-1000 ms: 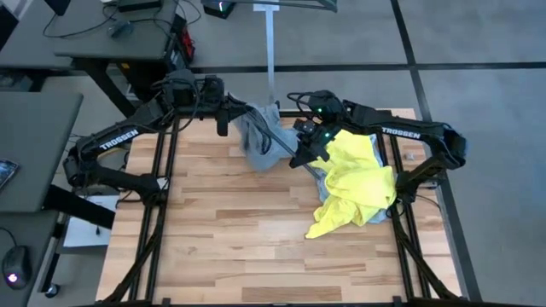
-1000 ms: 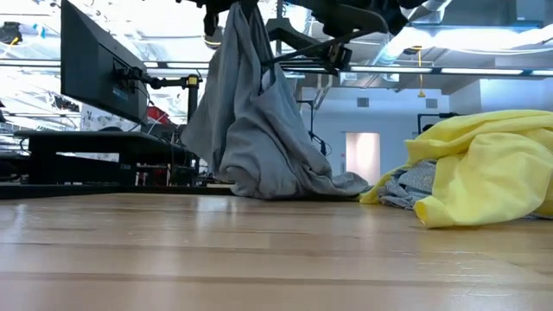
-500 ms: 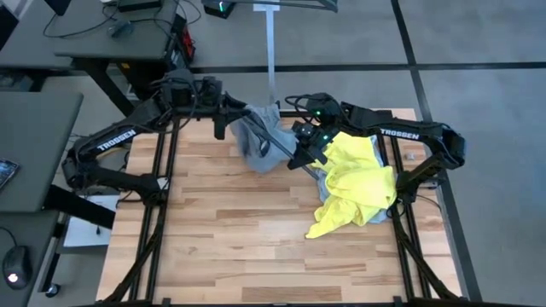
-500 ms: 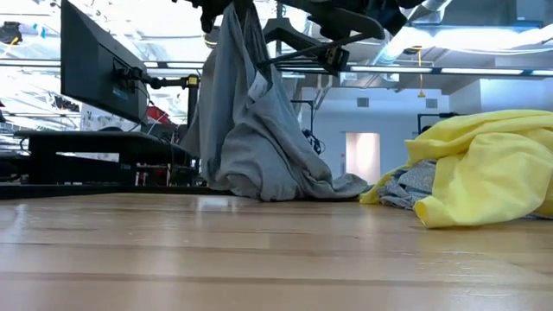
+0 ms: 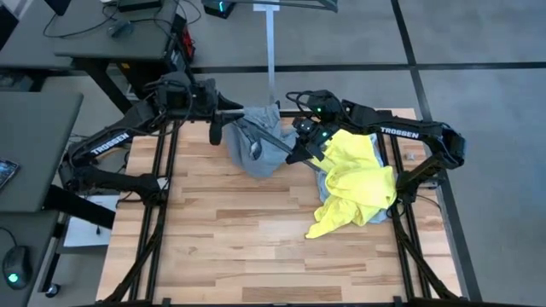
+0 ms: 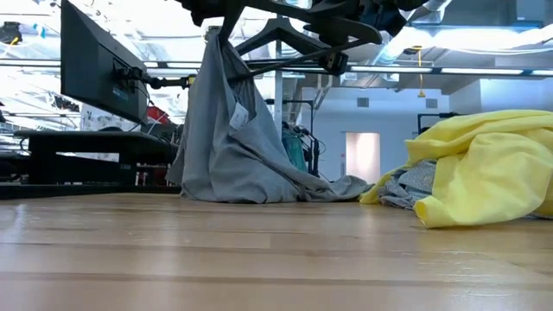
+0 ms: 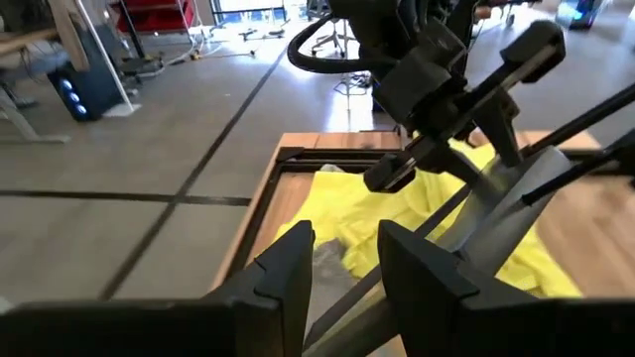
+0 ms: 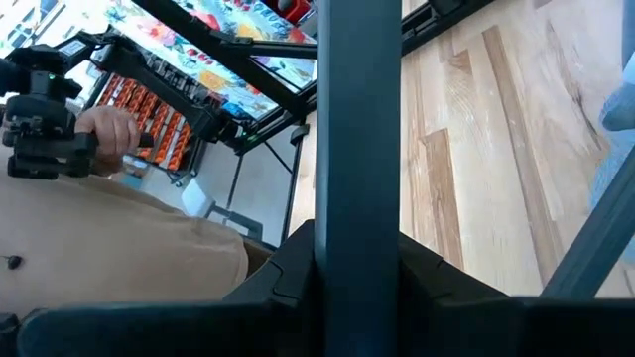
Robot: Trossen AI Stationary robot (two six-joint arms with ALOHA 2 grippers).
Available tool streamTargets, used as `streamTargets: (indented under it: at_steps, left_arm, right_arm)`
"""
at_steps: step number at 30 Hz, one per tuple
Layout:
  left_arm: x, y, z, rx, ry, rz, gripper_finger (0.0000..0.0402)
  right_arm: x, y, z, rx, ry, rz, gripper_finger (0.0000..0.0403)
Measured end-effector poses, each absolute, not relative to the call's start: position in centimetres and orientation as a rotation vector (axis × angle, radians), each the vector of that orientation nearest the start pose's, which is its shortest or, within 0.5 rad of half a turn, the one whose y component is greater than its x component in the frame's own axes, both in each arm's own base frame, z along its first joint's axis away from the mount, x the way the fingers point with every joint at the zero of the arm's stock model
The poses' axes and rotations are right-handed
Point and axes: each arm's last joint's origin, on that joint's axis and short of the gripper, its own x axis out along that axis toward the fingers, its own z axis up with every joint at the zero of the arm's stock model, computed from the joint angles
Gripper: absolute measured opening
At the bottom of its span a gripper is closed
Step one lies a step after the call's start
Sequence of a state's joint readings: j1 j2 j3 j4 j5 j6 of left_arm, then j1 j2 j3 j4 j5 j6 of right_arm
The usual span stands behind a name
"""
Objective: Hang clothes
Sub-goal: Hang the gray shirt on the black hanger
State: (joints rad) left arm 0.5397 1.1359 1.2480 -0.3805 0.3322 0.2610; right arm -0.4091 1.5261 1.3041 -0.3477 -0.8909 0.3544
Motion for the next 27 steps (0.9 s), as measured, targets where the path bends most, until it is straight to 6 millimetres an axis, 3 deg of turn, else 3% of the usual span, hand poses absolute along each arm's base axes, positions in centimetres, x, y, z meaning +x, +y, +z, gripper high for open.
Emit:
streamTargets:
  at_steps: [10, 17, 23, 27]
  left_arm:
    - [19.2, 12.3, 40.0, 0.13, 0.365, 0.302, 0.0103]
    - [18.9, 12.3, 39.6, 0.186, 0.425, 0.291, 0.0103]
    - [18.1, 11.7, 42.3, 0.167, 0.408, 0.283, 0.0103]
    - [18.4, 12.1, 43.5, 0.09, 0.538, 0.27, 0.0109]
  right_arm:
    - [31.5, -11.2, 32.8, 0.682, 0.526, 0.4, 0.006]
    - [31.4, -11.1, 32.8, 0.714, 0.533, 0.432, 0.006]
    - [31.3, -11.4, 33.1, 0.709, 0.514, 0.462, 0.0059]
    - [31.1, -11.7, 33.2, 0.727, 0.513, 0.474, 0.0059]
